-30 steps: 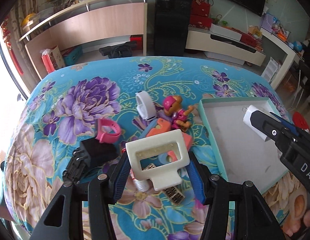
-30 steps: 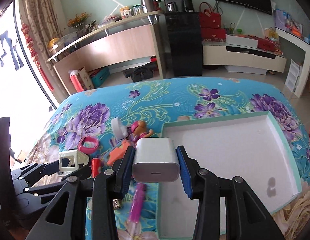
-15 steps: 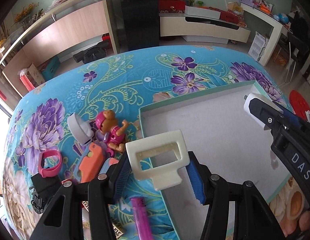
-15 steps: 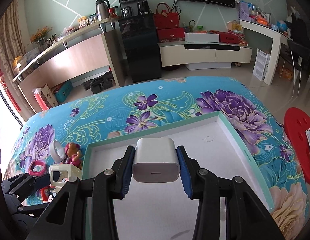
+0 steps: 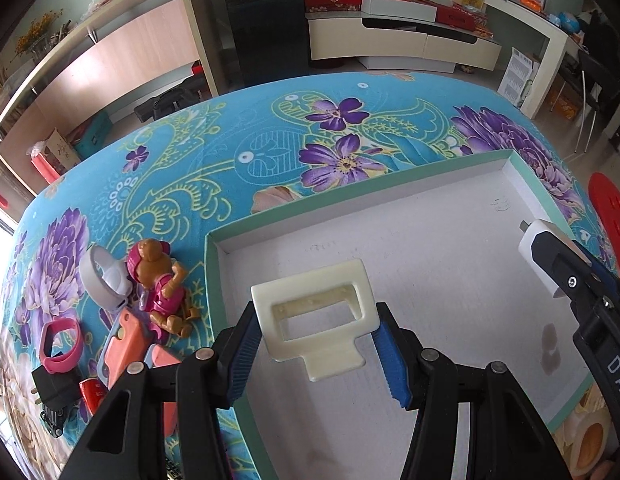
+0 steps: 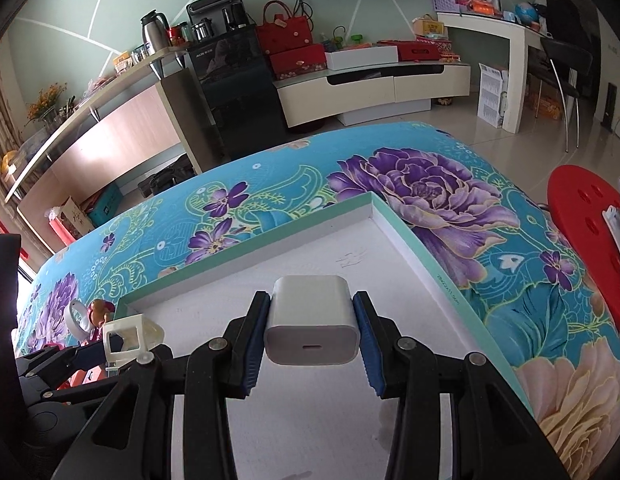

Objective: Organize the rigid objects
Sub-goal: 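Carry both objects over the white tray and open the right tool to drop the charger, then lower the cream holder into the tray and open the left tool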

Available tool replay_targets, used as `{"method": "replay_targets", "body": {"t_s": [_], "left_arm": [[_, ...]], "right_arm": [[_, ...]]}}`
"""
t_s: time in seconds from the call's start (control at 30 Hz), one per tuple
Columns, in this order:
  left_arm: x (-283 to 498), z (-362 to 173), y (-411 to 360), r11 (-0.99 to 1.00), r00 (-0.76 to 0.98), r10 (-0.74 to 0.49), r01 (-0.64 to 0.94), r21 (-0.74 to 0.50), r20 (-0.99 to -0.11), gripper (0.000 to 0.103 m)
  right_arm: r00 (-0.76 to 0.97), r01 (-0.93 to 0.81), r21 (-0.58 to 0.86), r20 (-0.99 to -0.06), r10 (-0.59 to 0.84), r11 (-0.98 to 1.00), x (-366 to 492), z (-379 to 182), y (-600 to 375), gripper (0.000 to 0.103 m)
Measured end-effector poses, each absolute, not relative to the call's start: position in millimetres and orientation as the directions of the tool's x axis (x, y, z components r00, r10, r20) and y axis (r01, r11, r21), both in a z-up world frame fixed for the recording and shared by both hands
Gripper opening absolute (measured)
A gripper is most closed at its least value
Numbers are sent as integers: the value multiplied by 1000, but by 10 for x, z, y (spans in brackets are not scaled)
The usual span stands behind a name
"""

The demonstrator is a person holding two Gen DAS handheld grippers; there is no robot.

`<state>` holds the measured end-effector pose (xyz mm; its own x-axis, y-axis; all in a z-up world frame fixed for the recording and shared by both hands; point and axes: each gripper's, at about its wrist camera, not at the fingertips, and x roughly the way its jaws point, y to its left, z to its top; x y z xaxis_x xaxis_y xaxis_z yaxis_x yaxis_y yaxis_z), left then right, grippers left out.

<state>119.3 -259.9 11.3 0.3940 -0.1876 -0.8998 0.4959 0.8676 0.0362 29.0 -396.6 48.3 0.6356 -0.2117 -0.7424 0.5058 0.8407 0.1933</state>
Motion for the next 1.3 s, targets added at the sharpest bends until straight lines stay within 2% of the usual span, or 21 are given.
{"method": "replay_targets", "body": {"t_s": [0.33,0.43,0.5,0.57,0.7,1.03,1.1,1.17,1.2,1.27,1.3], "left_arm": [[1170,-32,-2657,867,378,-149,495,63,-914,59],[1172,-42,-2642,871,371,-141,487,63,-918,62],[1167,-29,-2630,873,374,-137,482,66,-917,68],[1158,-6,-2612,876,377,-134,478,69,-916,70],[1137,50,-2541,885,381,-139,462,57,-914,73],[1105,157,-2296,924,416,-131,381,42,-900,82],[1113,161,-2235,933,418,-131,359,31,-899,83],[1127,157,-2167,942,420,-123,333,27,-899,86],[1127,159,-2132,947,424,-115,319,29,-898,95],[1122,182,-2066,954,437,-110,297,28,-893,102],[1116,197,-2041,956,444,-112,292,26,-889,103]], "right_arm": [[582,515,129,-779,-235,847,232,439,-3989,44],[576,511,112,-781,-243,852,227,455,-3967,44],[574,511,104,-780,-248,853,217,480,-3960,44],[569,513,93,-781,-258,853,200,503,-3955,45],[539,522,51,-793,-284,851,181,497,-3962,53],[462,520,-32,-830,-313,853,132,415,-3978,56],[451,516,-50,-833,-320,855,130,406,-3965,69],[453,501,-58,-832,-319,863,133,405,-3937,72],[453,494,-60,-834,-315,867,138,404,-3925,72],[448,482,-75,-835,-319,873,151,398,-3900,73],[443,477,-83,-837,-322,875,155,395,-3888,77]]}}
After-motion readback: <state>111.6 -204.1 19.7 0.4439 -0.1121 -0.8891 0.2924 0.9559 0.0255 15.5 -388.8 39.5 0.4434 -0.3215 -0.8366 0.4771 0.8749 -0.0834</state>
